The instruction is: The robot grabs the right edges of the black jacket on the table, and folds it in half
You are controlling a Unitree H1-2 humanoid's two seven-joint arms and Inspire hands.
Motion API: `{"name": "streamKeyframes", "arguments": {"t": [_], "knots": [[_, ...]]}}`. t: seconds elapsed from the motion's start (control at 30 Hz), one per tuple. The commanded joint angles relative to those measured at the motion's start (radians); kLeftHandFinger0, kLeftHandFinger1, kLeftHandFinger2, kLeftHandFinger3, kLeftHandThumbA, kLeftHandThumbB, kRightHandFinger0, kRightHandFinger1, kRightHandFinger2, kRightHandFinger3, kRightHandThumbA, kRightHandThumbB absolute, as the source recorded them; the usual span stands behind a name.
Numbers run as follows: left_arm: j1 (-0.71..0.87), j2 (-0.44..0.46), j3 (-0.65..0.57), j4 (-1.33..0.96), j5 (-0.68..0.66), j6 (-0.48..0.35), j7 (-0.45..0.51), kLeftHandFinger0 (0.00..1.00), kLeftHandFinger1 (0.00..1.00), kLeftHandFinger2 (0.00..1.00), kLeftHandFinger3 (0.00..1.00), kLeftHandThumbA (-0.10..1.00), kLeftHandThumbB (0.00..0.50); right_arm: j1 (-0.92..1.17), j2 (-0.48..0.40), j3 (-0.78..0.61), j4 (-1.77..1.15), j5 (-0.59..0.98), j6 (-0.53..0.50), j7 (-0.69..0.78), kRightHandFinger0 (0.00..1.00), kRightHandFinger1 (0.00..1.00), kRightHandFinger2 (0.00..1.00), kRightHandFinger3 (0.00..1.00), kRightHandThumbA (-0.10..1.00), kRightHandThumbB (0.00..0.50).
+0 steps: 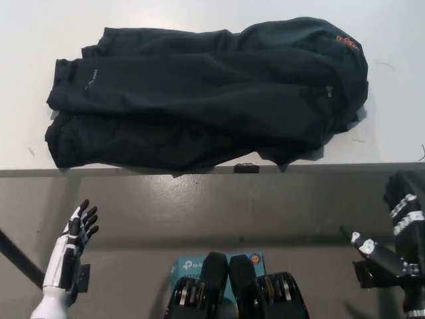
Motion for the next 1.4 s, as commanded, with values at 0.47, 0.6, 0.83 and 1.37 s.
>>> {"name": "streamKeyframes", "arguments": {"t": [0.47,0.6,0.83,1.37], "knots": [[0.067,0.001,-0.046,-0.042,0.082,-0.086,0.007,1.0,1.0,1.0,1.0,1.0,0.178,-0.375,-0.185,-0.154,-0.378,0.44,0.636,-0.066,1.0,1.0,1.0,1.0,1.0,0.275],[0.072,0.009,-0.045,-0.048,0.091,-0.089,0.006,1.0,1.0,1.0,1.0,1.0,0.206,-0.568,-0.199,-0.223,-0.104,0.583,0.71,-0.07,1.0,1.0,1.0,1.0,1.0,0.277],[0.069,0.006,-0.043,-0.041,0.096,-0.107,0.008,1.0,1.0,1.0,1.0,1.0,0.224,-0.718,-0.228,-0.24,0.237,0.53,0.71,0.003,1.0,1.0,1.0,1.0,1.0,0.339],[0.075,0.015,-0.035,-0.071,0.127,-0.091,0.013,1.0,1.0,1.0,1.0,1.0,0.179,-0.858,-0.194,-0.301,0.679,0.543,0.649,0.097,1.0,1.0,1.0,1.0,1.0,0.413]]}}
